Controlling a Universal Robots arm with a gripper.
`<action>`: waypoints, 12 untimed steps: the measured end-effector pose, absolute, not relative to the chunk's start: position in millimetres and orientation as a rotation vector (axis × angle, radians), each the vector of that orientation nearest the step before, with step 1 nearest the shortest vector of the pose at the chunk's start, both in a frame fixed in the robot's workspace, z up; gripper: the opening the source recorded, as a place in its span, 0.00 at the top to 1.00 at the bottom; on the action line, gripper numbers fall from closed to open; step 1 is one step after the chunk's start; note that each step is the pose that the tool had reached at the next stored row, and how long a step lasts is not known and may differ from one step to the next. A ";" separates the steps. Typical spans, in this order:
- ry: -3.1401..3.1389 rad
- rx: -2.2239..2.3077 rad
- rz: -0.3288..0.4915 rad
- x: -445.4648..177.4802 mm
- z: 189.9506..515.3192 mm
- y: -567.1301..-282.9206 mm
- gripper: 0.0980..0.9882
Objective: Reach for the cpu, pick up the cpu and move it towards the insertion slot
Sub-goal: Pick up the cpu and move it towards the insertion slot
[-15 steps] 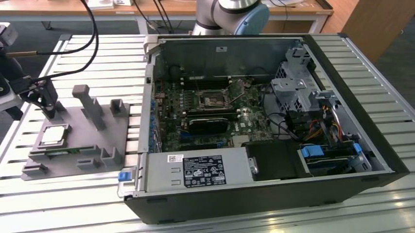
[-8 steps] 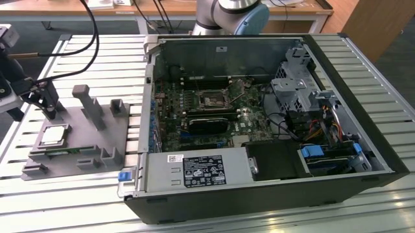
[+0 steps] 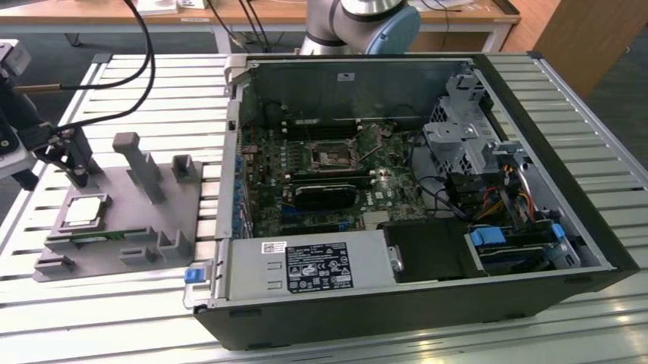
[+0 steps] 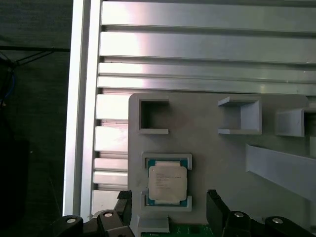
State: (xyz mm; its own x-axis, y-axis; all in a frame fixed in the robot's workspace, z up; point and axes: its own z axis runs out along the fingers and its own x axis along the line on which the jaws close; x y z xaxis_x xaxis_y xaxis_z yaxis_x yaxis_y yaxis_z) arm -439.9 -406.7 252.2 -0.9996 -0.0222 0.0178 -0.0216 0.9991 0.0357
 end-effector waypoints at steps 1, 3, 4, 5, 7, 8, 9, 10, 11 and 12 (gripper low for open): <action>-3.123 0.034 -0.056 -439.9 251.9 -406.8 0.32; -3.123 0.034 -0.056 -439.9 250.9 -406.8 0.32; -3.123 0.034 -0.056 -439.9 250.4 -406.8 0.32; -3.123 0.034 -0.055 -439.9 249.7 -406.8 0.30; -3.123 0.034 -0.055 -439.9 247.5 -406.8 0.30; -3.123 0.034 -0.056 -439.9 246.0 -406.9 0.23; -3.123 0.034 -0.056 -439.9 244.3 -406.9 0.23; -3.123 0.035 -0.056 -439.9 242.9 -406.9 0.23; -3.123 0.035 -0.056 -439.9 241.1 -406.9 0.23; -3.123 0.036 -0.055 -439.9 239.5 -406.9 0.23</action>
